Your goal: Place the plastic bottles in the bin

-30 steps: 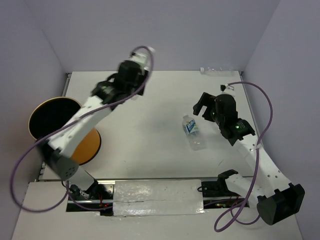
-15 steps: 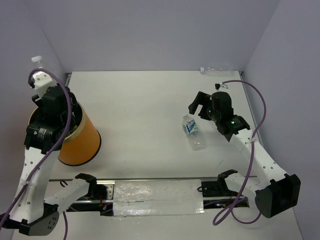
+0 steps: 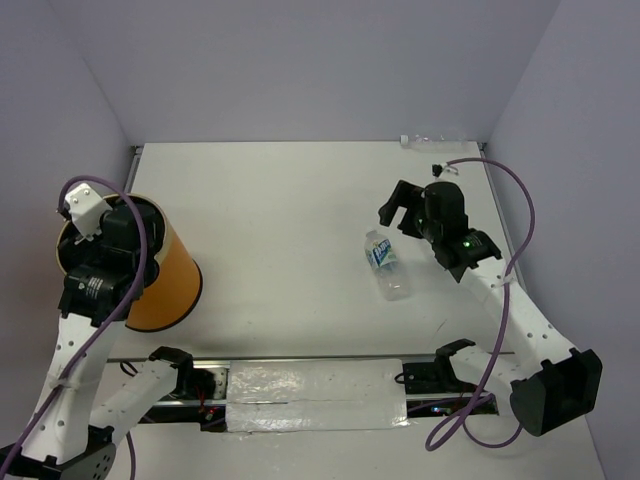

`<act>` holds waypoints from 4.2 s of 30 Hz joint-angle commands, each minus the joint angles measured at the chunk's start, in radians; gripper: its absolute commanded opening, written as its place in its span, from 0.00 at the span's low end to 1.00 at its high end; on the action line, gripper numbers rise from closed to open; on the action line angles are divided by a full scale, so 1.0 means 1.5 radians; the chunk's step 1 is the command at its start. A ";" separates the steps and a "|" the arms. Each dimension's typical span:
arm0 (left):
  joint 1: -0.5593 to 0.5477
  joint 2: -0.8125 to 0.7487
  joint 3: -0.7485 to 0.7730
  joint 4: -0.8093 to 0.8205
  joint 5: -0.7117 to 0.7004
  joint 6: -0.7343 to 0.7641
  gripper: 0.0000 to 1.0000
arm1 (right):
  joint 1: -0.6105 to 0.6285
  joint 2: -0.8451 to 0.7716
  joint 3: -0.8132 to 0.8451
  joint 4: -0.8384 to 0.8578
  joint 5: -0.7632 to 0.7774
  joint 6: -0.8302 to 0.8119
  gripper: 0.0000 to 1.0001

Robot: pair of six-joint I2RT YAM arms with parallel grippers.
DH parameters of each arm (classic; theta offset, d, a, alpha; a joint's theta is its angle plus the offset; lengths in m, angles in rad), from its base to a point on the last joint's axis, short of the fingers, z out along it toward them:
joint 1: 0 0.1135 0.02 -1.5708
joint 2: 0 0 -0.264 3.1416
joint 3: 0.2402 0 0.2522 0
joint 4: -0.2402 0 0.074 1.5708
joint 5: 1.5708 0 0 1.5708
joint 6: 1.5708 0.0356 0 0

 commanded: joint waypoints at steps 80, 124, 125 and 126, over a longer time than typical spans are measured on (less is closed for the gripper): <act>-0.013 0.416 0.219 0.322 0.404 0.185 0.99 | -0.267 0.840 0.583 0.359 0.049 0.525 0.49; -0.127 0.436 0.263 0.397 1.048 0.119 0.99 | 0.131 0.054 0.139 0.021 -0.360 -0.066 0.52; -0.128 0.439 0.255 0.415 1.046 0.115 0.99 | 0.133 0.055 0.139 0.020 -0.361 -0.067 0.53; -0.128 0.443 0.254 0.418 1.040 0.109 0.99 | 0.134 0.056 0.140 0.020 -0.360 -0.067 0.53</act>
